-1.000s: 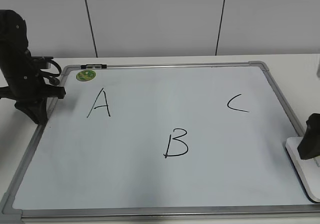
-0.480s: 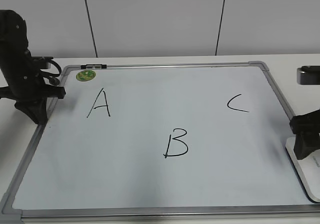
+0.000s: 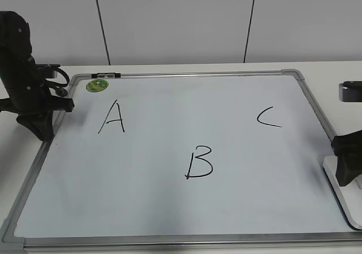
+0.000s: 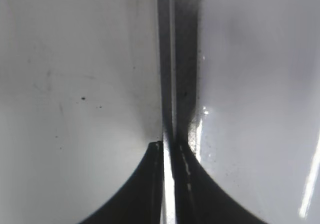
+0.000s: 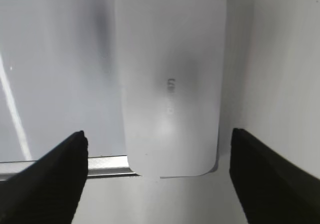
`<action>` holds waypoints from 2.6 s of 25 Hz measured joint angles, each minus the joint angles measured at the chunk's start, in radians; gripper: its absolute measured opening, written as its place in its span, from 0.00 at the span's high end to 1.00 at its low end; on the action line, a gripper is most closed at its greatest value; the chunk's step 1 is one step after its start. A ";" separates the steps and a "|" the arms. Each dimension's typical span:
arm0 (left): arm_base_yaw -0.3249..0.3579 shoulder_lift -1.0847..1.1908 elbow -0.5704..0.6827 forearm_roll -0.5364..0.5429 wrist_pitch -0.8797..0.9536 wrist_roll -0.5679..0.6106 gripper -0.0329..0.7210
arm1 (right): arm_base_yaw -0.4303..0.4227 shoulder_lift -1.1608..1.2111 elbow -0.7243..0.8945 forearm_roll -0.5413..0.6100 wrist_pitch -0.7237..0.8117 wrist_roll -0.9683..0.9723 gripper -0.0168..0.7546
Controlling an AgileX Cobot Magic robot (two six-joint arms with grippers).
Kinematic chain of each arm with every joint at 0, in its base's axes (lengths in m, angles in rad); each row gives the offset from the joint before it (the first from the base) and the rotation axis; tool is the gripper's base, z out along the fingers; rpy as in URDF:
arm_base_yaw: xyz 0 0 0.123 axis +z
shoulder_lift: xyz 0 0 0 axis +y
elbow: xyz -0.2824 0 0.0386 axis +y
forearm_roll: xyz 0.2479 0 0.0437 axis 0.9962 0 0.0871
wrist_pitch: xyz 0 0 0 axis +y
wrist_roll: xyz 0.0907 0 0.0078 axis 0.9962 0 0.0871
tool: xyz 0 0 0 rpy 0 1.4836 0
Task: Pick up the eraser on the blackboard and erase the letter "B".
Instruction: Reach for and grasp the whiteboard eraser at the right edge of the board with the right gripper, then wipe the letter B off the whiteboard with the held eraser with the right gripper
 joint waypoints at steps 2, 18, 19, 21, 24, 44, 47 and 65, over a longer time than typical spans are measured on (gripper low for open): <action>0.000 0.000 0.000 0.000 0.000 0.000 0.93 | -0.017 0.002 0.000 0.000 -0.002 0.000 0.11; 0.000 0.000 0.000 0.000 0.001 0.000 0.93 | -0.045 0.105 -0.002 0.043 -0.094 -0.053 0.11; 0.000 0.000 0.000 0.000 0.001 0.000 0.93 | -0.045 0.107 -0.002 0.043 -0.102 -0.053 0.11; 0.000 0.000 0.000 0.000 0.001 0.000 0.93 | -0.045 0.115 -0.002 0.041 -0.116 -0.053 0.11; 0.000 0.000 0.000 0.000 0.001 0.000 0.93 | -0.045 0.138 -0.003 0.035 -0.126 -0.053 0.11; 0.000 0.000 0.000 0.000 0.001 0.000 0.93 | -0.047 0.181 -0.004 0.012 -0.159 -0.053 0.28; 0.000 0.000 0.000 0.000 0.001 0.000 0.93 | -0.047 0.181 -0.004 0.006 -0.160 -0.053 0.29; 0.000 0.000 0.000 0.000 0.001 0.000 0.93 | 0.005 0.185 -0.127 0.067 -0.032 -0.053 0.29</action>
